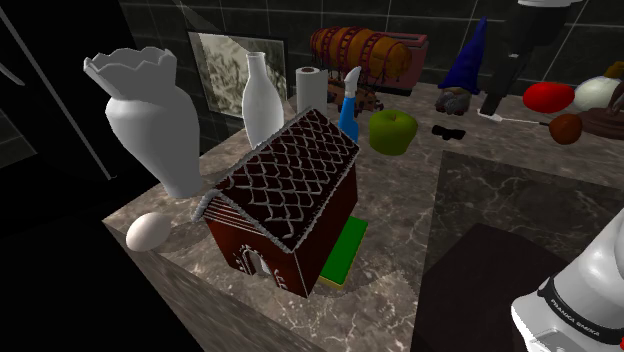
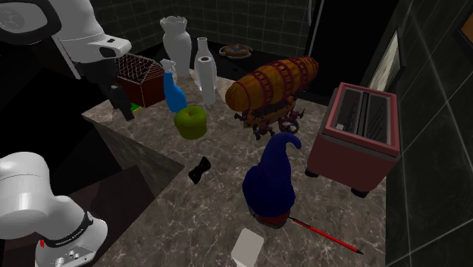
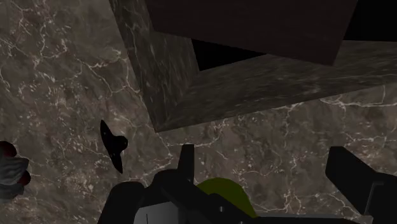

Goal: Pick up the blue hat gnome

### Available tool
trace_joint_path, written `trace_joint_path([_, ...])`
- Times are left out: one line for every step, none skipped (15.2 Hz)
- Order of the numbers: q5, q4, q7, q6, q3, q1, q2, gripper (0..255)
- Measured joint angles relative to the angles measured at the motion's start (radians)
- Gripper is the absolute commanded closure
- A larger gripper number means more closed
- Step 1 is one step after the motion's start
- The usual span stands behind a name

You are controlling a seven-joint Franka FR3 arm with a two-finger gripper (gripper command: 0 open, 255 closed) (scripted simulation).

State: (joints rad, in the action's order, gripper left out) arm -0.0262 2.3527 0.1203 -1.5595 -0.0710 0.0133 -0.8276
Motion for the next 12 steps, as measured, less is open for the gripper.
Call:
trace_joint_path([0.000, 0.000, 0.000, 0.000, 0.000, 0.000, 0.000, 0])
trace_joint_path([-0.004, -0.006, -0.008, -0.012, 0.000, -0.007, 0.014, 0])
trace_joint_path([-0.010, -0.022, -0.021, -0.026, 0.000, -0.019, 0.038, 0])
trace_joint_path([-0.019, -0.033, -0.034, -0.046, 0.002, -0.032, 0.062, 0])
trace_joint_path([-0.026, -0.039, -0.052, -0.066, 0.002, -0.045, 0.081, 0])
trace_joint_path([-0.035, -0.065, -0.068, -0.089, 0.003, -0.060, 0.121, 0])
trace_joint_path([-0.041, -0.082, -0.090, -0.104, 0.000, -0.073, 0.146, 0])
trace_joint_path([-0.051, -0.099, -0.107, -0.119, 0.001, -0.087, 0.171, 0])
trace_joint_path([-0.061, -0.116, -0.123, -0.137, 0.004, -0.102, 0.196, 0])
trace_joint_path([-0.071, -0.134, -0.138, -0.151, 0.008, -0.117, 0.221, 0])
trace_joint_path([-0.082, -0.152, -0.153, -0.167, 0.013, -0.132, 0.247, 0])
trace_joint_path([-0.090, -0.167, -0.175, -0.178, 0.012, -0.144, 0.266, 0])
